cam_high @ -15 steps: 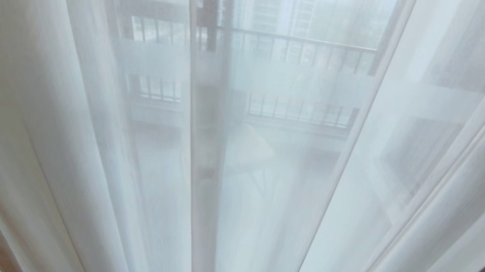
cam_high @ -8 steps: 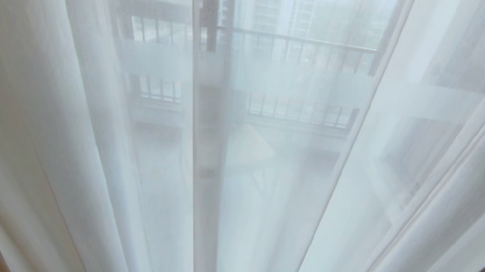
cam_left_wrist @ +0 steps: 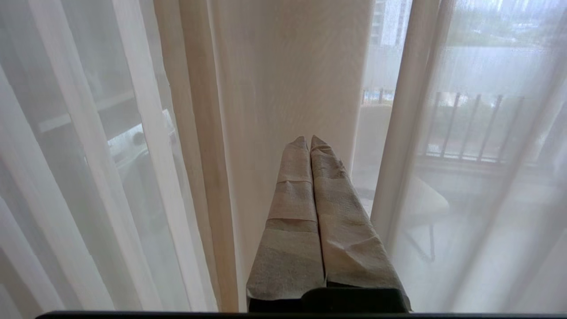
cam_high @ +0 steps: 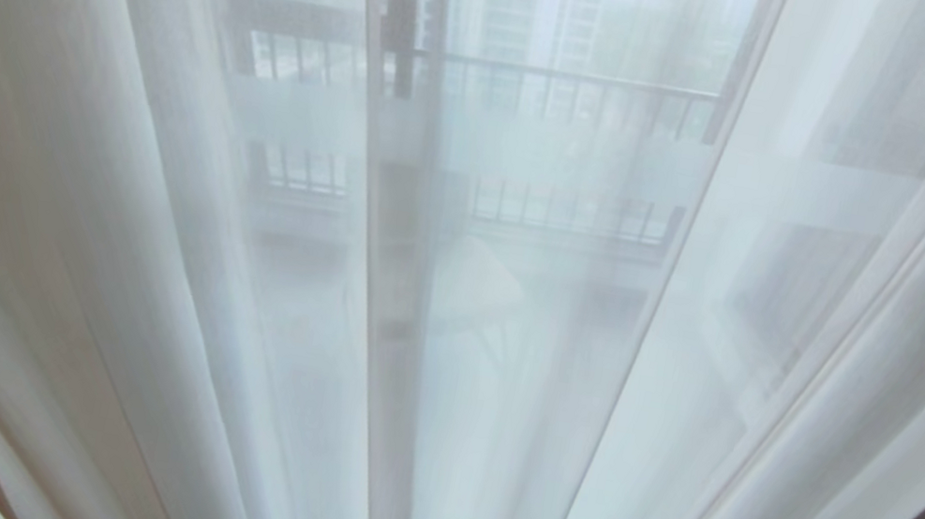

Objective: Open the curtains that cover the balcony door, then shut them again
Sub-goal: Close the inner curtains on both sides

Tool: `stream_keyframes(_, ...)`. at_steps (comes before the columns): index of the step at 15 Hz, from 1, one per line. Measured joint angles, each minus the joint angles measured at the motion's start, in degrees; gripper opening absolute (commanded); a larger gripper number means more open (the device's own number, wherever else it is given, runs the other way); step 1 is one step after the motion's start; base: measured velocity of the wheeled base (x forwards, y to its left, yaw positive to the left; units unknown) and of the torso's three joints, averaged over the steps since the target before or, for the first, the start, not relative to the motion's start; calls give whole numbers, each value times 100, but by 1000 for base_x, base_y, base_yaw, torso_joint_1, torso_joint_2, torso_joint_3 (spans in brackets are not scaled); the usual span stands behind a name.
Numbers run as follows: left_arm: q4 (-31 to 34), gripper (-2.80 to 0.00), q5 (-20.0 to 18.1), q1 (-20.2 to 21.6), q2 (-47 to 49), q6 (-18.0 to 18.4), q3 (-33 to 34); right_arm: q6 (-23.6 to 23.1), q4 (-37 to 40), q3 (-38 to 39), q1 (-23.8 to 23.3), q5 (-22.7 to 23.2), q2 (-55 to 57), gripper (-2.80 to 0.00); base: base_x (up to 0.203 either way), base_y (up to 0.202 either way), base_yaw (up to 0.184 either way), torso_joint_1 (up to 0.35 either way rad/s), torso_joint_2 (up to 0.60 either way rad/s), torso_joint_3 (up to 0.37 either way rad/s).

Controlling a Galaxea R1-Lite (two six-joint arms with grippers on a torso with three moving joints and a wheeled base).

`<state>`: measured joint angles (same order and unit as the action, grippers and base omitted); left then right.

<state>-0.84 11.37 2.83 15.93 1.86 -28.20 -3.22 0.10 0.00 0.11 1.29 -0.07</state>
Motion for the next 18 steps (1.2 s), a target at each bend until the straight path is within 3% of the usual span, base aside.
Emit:
stream_keyframes(2,2,-280,-88,-11,-28,-2,220,0,0,0,0,0,0,-280,0,0,0,0,0,0)
stream_keyframes(8,-90,-280,-855,0,-134,14,1265,2,0,0,0,0,0,-280,0,0,0,0,0,0)
stream_keyframes(13,-1144,-280,-876,-62,-209,7,2623,1,0,0,-1,0,0,-280,0,0,0,0,0,0)
stream_keyframes(18,-199,-280,-1021,-305,-725,-71,2812,2,0,0,0,0,0,-280,0,0,0,0,0,0)
